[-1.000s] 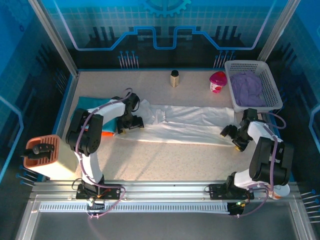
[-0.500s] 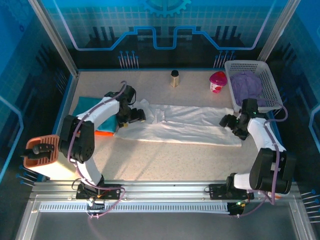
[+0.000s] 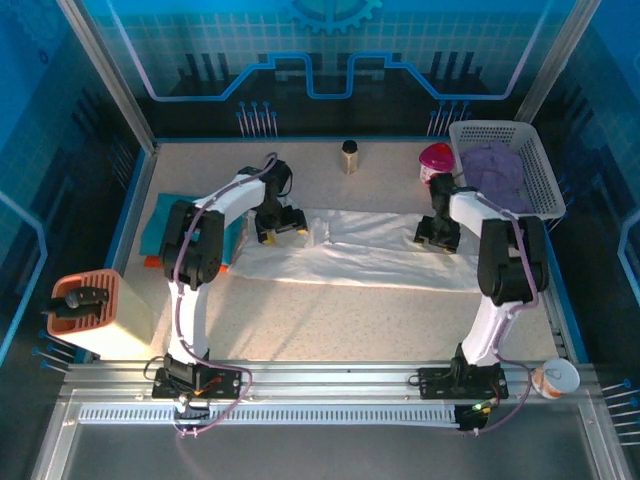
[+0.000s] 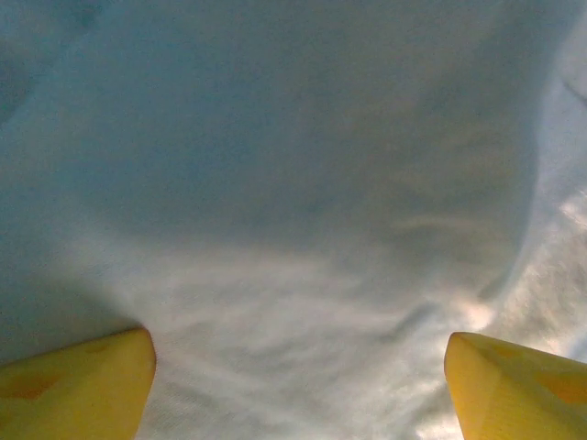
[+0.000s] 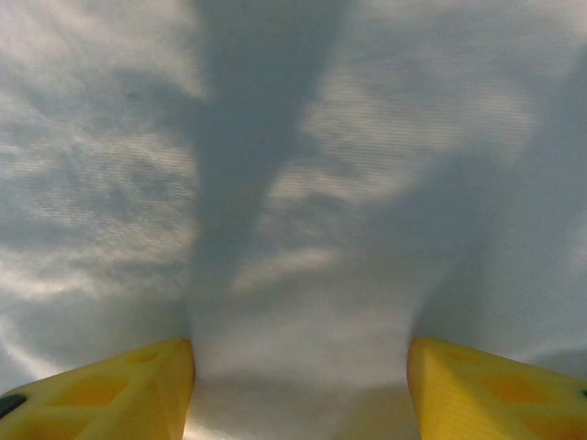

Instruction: Fold and stack the t-shirts

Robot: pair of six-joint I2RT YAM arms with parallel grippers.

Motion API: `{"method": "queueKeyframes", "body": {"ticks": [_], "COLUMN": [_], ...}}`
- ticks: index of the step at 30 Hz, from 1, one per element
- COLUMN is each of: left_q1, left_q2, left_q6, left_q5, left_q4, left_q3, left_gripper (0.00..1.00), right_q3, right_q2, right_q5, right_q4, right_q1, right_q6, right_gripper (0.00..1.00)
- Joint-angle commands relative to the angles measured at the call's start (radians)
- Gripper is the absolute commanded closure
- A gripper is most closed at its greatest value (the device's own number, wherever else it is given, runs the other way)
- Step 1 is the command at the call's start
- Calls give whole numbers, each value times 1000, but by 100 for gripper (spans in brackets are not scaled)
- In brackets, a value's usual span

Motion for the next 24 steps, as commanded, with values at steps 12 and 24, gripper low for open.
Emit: {"method": "queueKeyframes", "body": {"ticks": [12, 24], "left_q1": [-4, 13], "left_q2": [357, 562], "left_q6": [166, 256], "left_q5": [-34, 2], "left_q4": [-366, -435], "left_q3": [558, 958], "left_gripper": [16, 16], "right_q3": [85, -136], "right_q2": [47, -129], "right_q5": [80, -245], "right_q4": [-262, -91], "right_q1": [249, 503], "right_q6": [-32, 263], "right_gripper": [43, 41]}}
